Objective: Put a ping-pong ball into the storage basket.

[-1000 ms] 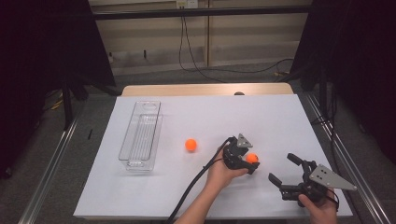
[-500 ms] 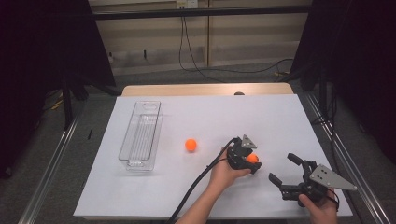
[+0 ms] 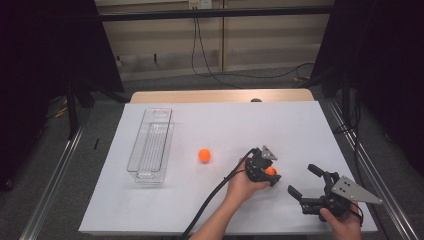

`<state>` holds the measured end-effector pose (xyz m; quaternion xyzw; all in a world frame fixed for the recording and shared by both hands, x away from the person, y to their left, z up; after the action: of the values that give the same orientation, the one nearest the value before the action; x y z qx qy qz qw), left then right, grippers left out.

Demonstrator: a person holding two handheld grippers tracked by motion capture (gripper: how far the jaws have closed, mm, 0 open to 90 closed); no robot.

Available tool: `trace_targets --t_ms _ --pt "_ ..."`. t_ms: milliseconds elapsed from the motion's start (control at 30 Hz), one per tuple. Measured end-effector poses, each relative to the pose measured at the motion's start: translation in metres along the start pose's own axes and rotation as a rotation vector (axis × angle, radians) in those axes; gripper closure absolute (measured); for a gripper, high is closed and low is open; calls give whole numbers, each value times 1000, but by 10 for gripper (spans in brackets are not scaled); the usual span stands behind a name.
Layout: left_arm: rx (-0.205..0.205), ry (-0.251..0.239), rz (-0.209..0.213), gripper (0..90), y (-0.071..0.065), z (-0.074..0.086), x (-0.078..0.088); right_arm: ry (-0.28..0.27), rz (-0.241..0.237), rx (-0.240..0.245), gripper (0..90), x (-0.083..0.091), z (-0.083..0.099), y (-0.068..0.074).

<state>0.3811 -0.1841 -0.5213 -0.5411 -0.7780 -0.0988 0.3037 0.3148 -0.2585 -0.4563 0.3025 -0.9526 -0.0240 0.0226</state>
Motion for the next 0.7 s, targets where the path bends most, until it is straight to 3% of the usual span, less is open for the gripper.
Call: trace_targets --t_ms 67,700 --pt "-14 12 4 505 1 1 1 1 0 4 17 0 0 0" --pt "18 36 19 508 -1 1 12 -6 4 -1 17 1 -1 -1"
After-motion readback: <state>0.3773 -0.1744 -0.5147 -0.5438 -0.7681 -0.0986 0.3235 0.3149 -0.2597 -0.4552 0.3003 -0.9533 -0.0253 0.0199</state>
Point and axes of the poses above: each handheld gripper's, and its own axes: x roughly backward along the jaws, z roughly out of its underside, y roughly to its left, the point moved 10 cm from there along -x, roughly forward along the jaws, and after that the axes turned 7 degrees about -y, right-handed, at the moved point
